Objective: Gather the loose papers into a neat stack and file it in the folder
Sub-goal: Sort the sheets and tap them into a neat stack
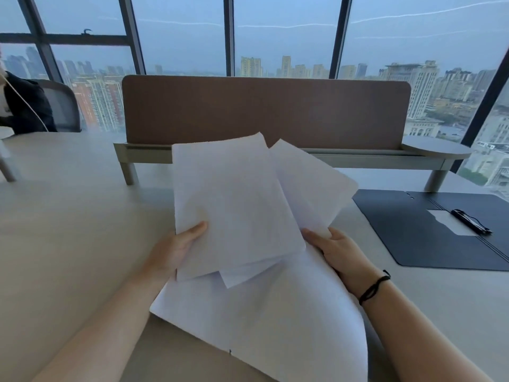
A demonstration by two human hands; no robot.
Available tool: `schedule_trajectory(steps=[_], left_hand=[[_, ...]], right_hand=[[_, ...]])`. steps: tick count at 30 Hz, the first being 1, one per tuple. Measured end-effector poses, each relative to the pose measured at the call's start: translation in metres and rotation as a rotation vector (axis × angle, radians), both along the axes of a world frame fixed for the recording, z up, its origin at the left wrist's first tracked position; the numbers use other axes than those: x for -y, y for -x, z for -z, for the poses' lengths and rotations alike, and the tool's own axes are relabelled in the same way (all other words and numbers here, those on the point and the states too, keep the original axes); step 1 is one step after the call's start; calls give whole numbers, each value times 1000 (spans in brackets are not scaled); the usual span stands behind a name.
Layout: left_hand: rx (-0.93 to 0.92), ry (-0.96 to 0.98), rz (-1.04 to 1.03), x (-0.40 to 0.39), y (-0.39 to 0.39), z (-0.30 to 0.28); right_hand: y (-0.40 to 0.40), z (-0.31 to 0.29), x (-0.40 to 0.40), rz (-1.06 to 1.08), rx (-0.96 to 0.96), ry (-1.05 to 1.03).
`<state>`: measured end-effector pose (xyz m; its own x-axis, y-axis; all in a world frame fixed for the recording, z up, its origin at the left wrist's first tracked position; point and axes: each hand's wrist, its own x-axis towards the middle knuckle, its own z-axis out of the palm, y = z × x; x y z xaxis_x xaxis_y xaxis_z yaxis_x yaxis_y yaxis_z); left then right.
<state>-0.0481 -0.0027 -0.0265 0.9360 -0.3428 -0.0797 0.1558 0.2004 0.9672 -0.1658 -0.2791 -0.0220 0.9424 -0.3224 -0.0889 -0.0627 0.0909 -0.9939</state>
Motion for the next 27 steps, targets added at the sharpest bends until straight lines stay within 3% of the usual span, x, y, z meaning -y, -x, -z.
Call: schedule_trajectory(steps=[4, 8, 12, 19, 23, 27], left_hand=[[105, -114, 8, -1, -1, 0], [49, -38, -14, -3, 4, 1], [-76, -77, -8, -7, 2, 0], [-71, -233, -85, -9, -1, -1], [-84, -229, -181, -14, -4, -3], [-99, -216, -247, -20, -7, -6]], right_hand=[[-1, 3, -1, -71, -13, 203], [1, 1, 3, -151, -75, 463], [3, -2, 7, -233, -118, 473], [7, -8, 22, -381, -289, 617], [5, -6, 36, -329, -400, 644], [1, 0, 52, -108, -422, 603]])
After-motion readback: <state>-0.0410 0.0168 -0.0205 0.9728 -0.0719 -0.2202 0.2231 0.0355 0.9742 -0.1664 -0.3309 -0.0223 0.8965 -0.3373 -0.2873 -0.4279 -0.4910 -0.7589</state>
